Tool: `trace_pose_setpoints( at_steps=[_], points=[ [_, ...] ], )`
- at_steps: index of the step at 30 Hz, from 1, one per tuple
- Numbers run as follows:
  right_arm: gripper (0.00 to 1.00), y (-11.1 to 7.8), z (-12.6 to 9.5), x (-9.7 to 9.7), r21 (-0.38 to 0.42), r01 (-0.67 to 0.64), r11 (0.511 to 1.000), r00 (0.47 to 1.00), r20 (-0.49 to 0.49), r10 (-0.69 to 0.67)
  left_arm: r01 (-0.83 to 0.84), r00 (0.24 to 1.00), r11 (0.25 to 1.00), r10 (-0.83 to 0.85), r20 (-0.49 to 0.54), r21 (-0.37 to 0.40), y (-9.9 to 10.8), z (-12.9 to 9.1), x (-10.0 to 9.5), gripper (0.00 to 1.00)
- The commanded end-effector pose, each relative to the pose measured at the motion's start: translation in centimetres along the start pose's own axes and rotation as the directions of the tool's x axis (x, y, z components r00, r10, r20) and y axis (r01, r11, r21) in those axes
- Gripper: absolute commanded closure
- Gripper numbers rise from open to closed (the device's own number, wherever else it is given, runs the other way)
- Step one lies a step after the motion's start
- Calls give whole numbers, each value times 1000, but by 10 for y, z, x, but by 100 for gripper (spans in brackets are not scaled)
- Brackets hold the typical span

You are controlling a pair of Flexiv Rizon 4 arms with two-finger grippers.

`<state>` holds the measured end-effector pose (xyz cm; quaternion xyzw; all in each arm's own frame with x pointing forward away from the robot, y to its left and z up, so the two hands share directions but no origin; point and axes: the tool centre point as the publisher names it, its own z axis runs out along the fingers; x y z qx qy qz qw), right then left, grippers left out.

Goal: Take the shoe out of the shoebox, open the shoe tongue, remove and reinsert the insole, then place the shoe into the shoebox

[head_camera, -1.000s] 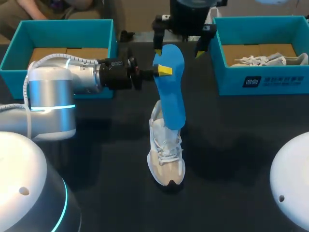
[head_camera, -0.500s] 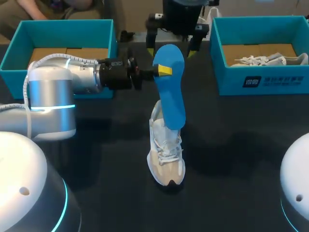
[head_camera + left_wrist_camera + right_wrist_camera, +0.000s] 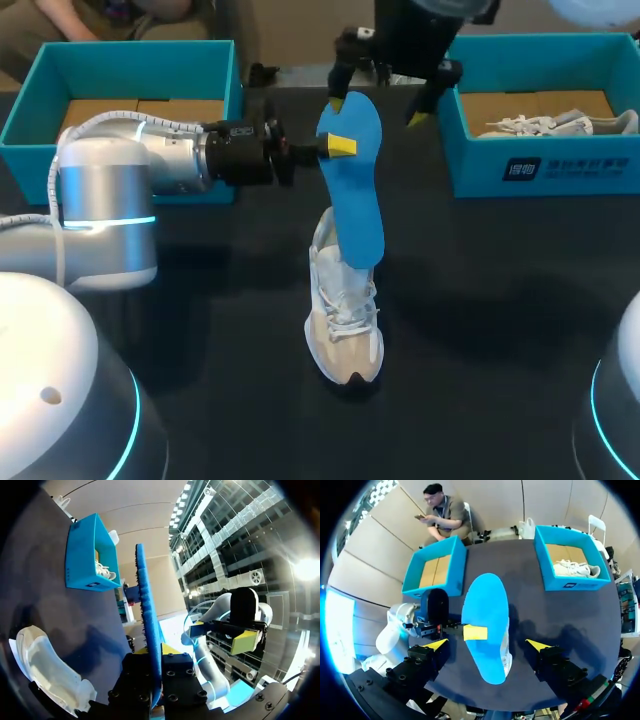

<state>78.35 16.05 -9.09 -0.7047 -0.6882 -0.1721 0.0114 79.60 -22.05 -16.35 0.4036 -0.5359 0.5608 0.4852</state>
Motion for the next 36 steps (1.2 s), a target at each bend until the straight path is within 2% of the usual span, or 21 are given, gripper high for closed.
trace_pose_setpoints(
  at_steps=[1, 4, 8, 11, 14, 20, 23, 28, 36],
  points=[
    [0, -3, -1, -17, -8, -3, 1000, 988, -157, 2, 0, 1000, 1000, 0, 0, 0, 0, 0, 0, 100],
    [0, -1, -4, -22, -4, -8, 1000, 978, -207, 8, 0, 1000, 1000, 0, 0, 0, 0, 0, 0, 100],
    [0, 0, -7, -28, 13, 1, 1000, 947, -322, 4, 0, 1000, 1000, 0, 0, 0, 0, 0, 0, 100],
    [0, 2, -7, -34, 42, 16, 999, 937, -351, 0, 0, 1000, 1000, 0, 0, 0, 0, 0, 0, 100],
    [0, 3, -8, -41, 41, 16, 999, 889, -457, 4, 0, 1000, 1000, 0, 0, 0, 0, 0, 0, 100],
    [0, 2, -5, -53, 20, 19, 1000, 843, -538, -6, 0, 1000, 1000, 0, 0, 0, 0, 0, 0, 100],
    [0, 1, -2, -59, 15, 13, 1000, 809, -588, -1, 0, 1000, 1000, 0, 0, 0, 0, 0, 0, 100],
    [0, 0, 6, -69, 17, 1, 1000, 720, -694, 11, 0, 1000, 1000, 0, 0, 0, 0, 0, 0, 100],
    [0, -1, 17, -85, -7, -2, 1000, 602, -799, -5, 0, 1000, 1000, 0, 0, 0, 0, 0, 0, 100]
  ],
)
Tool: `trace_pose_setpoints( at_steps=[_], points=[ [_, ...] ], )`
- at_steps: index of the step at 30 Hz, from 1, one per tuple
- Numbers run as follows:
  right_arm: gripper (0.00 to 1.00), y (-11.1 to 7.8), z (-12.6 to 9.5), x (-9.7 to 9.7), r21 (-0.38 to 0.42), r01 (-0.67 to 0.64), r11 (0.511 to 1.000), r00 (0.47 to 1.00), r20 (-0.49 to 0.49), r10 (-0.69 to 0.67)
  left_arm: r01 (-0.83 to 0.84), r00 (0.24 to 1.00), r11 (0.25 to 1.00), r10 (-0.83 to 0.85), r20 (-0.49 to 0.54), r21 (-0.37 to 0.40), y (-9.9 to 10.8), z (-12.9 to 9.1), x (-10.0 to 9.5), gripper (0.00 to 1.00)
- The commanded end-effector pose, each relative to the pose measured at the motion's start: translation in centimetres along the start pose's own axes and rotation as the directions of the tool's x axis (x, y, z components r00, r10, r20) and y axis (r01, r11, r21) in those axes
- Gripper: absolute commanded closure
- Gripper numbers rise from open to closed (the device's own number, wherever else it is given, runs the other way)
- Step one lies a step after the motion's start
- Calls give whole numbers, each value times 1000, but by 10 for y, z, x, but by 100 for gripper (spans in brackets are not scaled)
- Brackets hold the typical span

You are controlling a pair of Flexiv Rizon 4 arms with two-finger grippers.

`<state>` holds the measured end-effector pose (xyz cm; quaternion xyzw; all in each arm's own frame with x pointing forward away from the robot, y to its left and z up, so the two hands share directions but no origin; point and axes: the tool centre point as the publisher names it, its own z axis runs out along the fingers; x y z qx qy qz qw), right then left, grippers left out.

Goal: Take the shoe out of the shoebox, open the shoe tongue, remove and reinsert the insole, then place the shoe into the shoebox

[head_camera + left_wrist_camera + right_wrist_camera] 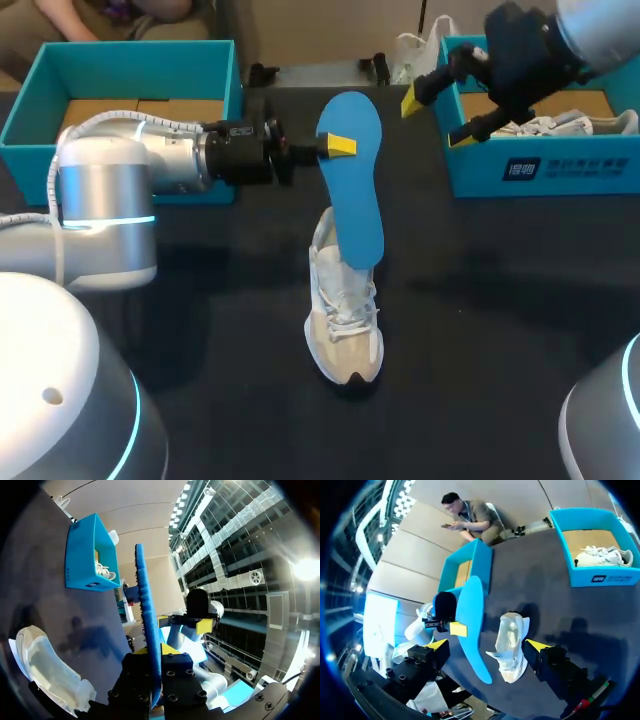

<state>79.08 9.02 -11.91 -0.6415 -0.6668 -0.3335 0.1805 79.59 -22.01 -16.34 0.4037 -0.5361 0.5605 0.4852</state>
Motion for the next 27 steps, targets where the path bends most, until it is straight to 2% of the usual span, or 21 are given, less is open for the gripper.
trace_pose_setpoints(
  at_steps=[1, 17, 20, 27],
  points=[
    [0, -6, 1, -14, -21, 1, 1000, 900, -435, -10, 0, 1000, 1000, 0, 0, 0, 0, 0, 0, 100],
    [0, -2, 18, -34, -2, -14, 1000, 853, -522, 11, 0, 1000, 1000, 0, 0, 0, 0, 0, 0, 100],
    [0, -2, 20, -39, -19, -22, 1000, 824, -566, 8, 0, 1000, 1000, 0, 0, 0, 0, 0, 0, 100],
    [0, -3, 25, -46, -18, -42, 999, 815, -579, 24, 0, 1000, 1000, 0, 0, 0, 0, 0, 0, 100]
  ],
)
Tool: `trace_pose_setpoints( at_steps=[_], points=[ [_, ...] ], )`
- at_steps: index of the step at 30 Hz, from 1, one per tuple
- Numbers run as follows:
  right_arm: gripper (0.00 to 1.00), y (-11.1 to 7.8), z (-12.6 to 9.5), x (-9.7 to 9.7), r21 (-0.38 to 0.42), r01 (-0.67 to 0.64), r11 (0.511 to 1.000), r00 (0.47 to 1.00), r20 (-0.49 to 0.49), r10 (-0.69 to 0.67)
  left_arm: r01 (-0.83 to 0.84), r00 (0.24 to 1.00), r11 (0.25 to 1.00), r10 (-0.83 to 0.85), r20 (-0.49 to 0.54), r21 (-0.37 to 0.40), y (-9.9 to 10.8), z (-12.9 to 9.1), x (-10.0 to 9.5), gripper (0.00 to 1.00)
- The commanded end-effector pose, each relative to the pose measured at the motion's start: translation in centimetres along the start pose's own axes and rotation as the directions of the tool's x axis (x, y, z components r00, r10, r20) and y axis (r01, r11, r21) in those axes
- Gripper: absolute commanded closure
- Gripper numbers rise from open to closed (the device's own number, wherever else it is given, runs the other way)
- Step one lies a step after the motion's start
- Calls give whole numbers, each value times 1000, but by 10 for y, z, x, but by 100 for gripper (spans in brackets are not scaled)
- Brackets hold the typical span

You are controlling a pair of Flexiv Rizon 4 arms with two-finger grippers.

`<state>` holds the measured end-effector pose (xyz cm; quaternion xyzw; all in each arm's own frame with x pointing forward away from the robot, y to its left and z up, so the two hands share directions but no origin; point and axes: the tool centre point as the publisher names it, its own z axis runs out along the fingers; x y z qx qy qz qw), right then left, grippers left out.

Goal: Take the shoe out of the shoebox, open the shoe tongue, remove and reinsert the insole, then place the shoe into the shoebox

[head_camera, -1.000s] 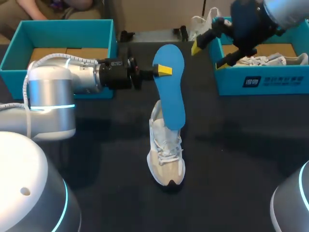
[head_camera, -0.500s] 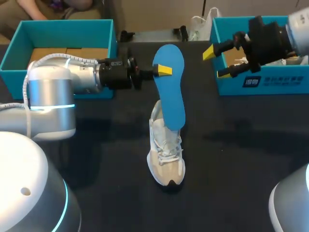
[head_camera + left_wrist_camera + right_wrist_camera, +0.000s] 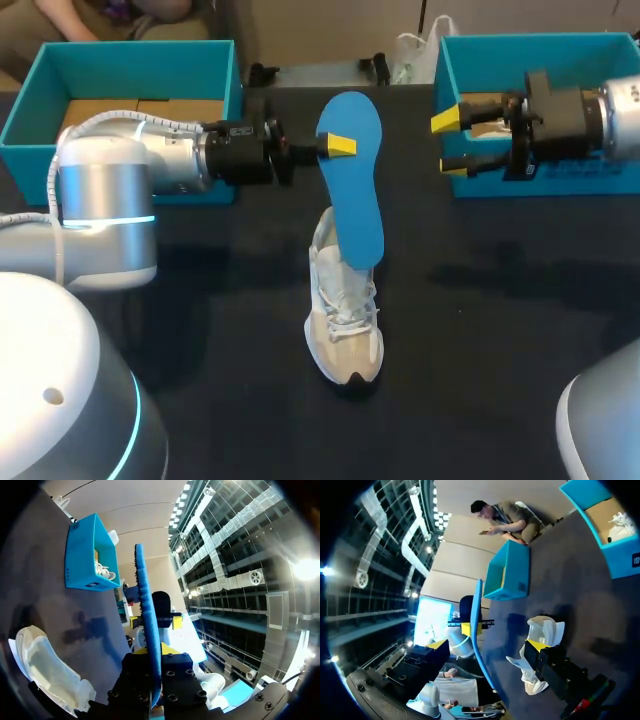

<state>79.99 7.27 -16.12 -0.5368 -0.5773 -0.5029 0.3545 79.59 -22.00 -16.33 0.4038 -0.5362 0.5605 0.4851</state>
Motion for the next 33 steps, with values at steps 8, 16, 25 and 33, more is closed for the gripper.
trace_pose_setpoints(
  at_steps=[8, 16, 25, 33],
  points=[
    [0, 0, 6, -8, 16, -3, 1000, 997, -81, 5, 0, 1000, 1000, 0, 0, 1, 0, 0, 0, 100],
    [0, 0, 7, -7, 12, -14, 1000, 998, -58, 15, 0, 1000, 1000, 0, 0, 1, 0, 0, 0, 100],
    [0, 0, 7, -7, 12, -14, 1000, 998, -58, 15, -34, 999, 999, 34, -5, -28, -2, -1, 3, 100],
    [0, 0, 7, -7, 12, -14, 1000, 998, -58, 15, -486, 873, 866, 488, -18, -115, -20, -11, 21, 100]
  ],
)
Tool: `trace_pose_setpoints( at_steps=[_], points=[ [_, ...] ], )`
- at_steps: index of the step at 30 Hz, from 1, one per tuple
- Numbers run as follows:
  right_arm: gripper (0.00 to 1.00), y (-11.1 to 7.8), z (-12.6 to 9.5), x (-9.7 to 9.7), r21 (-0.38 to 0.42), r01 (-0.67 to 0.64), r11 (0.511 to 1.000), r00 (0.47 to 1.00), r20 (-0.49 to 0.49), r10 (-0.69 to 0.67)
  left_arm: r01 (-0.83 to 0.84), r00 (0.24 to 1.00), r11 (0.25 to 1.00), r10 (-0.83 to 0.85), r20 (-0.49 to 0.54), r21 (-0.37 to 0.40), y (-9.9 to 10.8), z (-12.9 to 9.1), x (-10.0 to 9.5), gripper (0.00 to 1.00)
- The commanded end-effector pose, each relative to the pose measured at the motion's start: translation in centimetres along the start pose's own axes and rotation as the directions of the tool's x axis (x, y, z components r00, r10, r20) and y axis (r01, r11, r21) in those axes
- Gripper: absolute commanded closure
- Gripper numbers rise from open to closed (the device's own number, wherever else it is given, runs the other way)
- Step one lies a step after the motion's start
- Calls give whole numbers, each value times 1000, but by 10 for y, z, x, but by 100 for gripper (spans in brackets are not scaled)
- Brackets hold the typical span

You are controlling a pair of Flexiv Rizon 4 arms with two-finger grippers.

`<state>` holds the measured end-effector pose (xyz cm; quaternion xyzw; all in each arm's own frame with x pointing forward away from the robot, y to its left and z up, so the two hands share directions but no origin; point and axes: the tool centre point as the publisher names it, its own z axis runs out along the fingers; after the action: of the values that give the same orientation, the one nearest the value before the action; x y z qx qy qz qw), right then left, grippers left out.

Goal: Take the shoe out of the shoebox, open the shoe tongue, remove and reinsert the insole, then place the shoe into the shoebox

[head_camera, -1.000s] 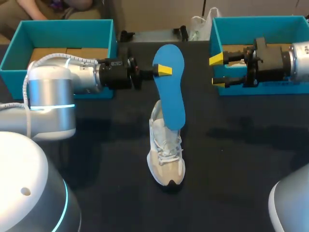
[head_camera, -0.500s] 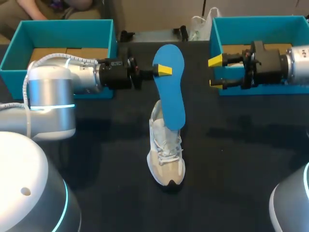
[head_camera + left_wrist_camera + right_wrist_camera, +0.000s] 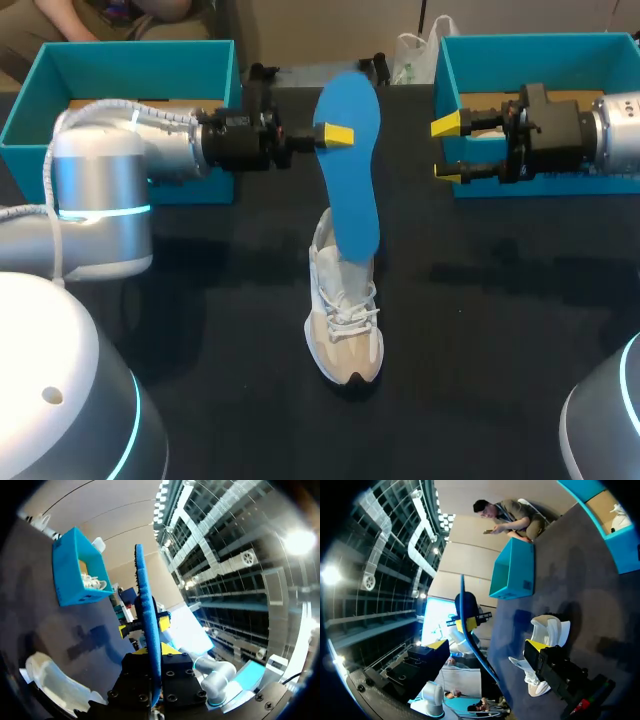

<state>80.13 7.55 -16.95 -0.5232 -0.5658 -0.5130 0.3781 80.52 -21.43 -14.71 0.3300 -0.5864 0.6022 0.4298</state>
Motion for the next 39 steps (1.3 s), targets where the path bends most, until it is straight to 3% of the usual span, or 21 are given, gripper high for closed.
trace_pose_setpoints(
  at_steps=[1, 5, 11, 17, 20, 24, 28, 39],
  points=[
    [0, 0, 2, 0, 0, -1, 1000, 1000, 2, 1, -347, 937, 933, 348, 4, -95, -9, -8, 6, 100],
    [0, 0, 2, 0, 0, -1, 1000, 1000, 2, 1, -552, 832, 828, 555, -2, -98, -14, -13, 10, 100],
    [0, 0, 2, 0, 0, -1, 1000, 1000, 2, 1, -832, 545, 544, 838, 24, -110, -21, -17, 14, 100],
    [0, 0, 2, 0, 0, -1, 1000, 1000, 2, 1, -977, 157, 161, 987, 39, -140, -27, -20, 6, 100],
    [0, 0, 2, 0, 0, -1, 1000, 1000, 2, 1, -982, -92, -93, 996, -18, -167, -28, -21, 1, 100],
    [0, 0, 2, 0, 0, -1, 1000, 1000, 2, 1, -957, -254, -257, 966, -42, -137, -32, -22, 5, 100],
    [0, 0, 2, 0, 0, -1, 1000, 1000, 2, 1, -933, -337, -341, 940, -58, -113, -33, -22, 7, 100],
    [0, 0, 2, 0, 0, -1, 1000, 1000, 2, 1, -942, -308, -315, 949, -69, -115, -33, -22, 9, 100]
  ],
)
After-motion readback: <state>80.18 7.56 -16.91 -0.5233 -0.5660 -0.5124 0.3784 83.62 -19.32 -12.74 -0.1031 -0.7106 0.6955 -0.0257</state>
